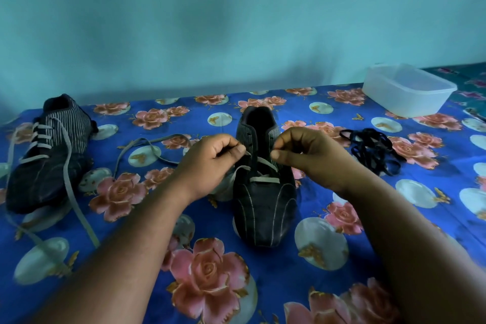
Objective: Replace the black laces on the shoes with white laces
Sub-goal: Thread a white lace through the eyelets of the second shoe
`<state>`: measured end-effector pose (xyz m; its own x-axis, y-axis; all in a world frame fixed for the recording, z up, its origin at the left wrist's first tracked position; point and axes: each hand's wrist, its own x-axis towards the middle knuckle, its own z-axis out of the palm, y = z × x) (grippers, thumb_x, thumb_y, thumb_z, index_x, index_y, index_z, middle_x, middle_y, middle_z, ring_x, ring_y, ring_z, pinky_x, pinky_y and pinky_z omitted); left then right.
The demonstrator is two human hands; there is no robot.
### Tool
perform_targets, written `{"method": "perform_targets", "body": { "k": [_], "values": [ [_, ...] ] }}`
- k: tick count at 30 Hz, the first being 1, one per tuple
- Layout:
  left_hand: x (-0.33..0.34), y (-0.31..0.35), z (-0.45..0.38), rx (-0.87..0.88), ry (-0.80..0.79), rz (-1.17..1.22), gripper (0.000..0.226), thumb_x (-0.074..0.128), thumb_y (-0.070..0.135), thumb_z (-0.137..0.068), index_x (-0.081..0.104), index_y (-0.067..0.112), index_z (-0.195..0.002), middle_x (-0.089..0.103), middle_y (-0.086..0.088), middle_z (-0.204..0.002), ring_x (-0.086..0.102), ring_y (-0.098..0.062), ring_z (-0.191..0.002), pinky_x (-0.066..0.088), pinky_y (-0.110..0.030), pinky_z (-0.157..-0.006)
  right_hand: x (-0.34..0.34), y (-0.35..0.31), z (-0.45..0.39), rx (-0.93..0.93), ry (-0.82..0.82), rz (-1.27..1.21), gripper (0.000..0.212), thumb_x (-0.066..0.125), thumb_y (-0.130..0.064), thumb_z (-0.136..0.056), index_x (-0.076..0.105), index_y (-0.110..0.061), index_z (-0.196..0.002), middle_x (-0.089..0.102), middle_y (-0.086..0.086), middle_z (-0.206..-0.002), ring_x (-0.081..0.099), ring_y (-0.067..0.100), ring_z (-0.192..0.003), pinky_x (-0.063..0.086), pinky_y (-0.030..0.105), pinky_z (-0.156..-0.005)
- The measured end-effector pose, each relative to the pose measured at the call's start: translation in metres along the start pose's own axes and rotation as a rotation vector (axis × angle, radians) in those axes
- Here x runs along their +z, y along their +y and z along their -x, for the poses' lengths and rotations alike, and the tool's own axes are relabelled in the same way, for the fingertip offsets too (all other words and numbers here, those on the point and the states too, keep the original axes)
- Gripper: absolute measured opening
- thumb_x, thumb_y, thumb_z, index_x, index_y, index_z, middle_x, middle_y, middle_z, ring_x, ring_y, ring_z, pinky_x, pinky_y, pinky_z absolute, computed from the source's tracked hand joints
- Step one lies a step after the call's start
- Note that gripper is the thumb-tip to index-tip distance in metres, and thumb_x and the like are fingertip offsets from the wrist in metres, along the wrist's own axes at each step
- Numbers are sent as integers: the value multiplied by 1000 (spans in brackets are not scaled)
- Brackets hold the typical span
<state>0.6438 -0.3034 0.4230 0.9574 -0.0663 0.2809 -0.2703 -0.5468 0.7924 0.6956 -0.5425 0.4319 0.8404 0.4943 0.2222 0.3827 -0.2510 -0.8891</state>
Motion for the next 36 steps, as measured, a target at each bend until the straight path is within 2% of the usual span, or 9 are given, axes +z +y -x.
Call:
{"method": "perform_targets", "body": {
  "k": [6, 9, 12, 17, 21, 27, 31, 34, 36],
  "values": [
    [2, 2, -3, -116, 14, 73, 43, 56, 38, -100, 63, -1, -83, 55, -31, -81, 49, -20, -69, 42, -44, -69, 9, 0, -1, -79, -9, 141, 7, 80, -19, -88, 80, -24, -93, 60, -2, -68, 51, 11, -66, 42, 24, -66],
    [2, 1, -2, -55, 11, -27, 39, 60, 41, -100, 65, 8, -82, 59, -15, -72, 52, -13, -66, 45, -47, -66, 20, 1, -2, -169, 45, 265, 7, 78, -20, -89, 79, -26, -93, 60, -12, -78, 58, 5, -74, 46, 23, -71],
    [-1, 1, 1, 13, -30, -13, 25, 70, 47, -91, 70, 22, -90, 69, 3, -79, 64, -13, -75, 53, -41, -72, 31, 4, -4, -152, 102, 361, 5, 73, -28, -87, 77, -30, -85, 58, -14, -84, 58, 11, -88, 51, 40, -79],
    [2, 4, -1, -5, 30, 43, 9, 70, 29, -95, 73, 21, -93, 75, 2, -87, 70, -18, -86, 57, -41, -81, 40, 0, -4, -94, 162, 277, 11, 63, -46, -82, 73, -44, -86, 56, -14, -93, 58, 20, -104, 49, 49, -92],
    [7, 11, -3, -133, 11, 107, 19, 65, 23, -99, 72, 14, -84, 71, -5, -80, 64, -14, -77, 50, -36, -76, 47, -2, -7, 9, 181, 289, 13, 52, -56, -81, 62, -58, -73, 54, -18, -94, 51, 19, -110, 42, 54, -100],
    [15, 17, -11, -300, 78, 69, 39, 59, 28, -97, 54, -5, -76, 42, -8, -66, 42, -17, -65, 32, -36, -66, 54, -5, -8, 79, 184, 379, 27, 56, -33, -98, 63, -39, -72, 55, -12, -100, 40, 20, -111, 31, 49, -101],
    [3, 7, -6, -268, 14, 172, 31, 64, 32, -98, 73, 5, -84, 67, -25, -93, 59, -13, -79, 44, -32, -76, 36, 3, -8, -30, 91, 298, 8, 62, -48, -91, 67, -51, -85, 56, -15, -97, 51, 17, -107, 42, 45, -99],
    [-6, -1, -3, -277, -28, 203, 25, 64, 32, -99, 77, 12, -94, 75, -4, -107, 60, 16, -88, 44, -7, -78, 26, 7, -5, -57, 36, 98, 15, 74, -30, -92, 66, -34, -104, 57, -8, -97, 54, 6, -89, 44, 23, -82],
    [-11, -6, -5, -267, -42, 202, 21, 64, 30, -98, 77, 14, -97, 76, 1, -109, 63, 14, -97, 49, -14, -87, 23, 7, -3, -21, 4, -22, 24, 76, -15, -91, 61, -23, -107, 52, -5, -96, 50, 6, -82, 43, 19, -74]
  ]
}}
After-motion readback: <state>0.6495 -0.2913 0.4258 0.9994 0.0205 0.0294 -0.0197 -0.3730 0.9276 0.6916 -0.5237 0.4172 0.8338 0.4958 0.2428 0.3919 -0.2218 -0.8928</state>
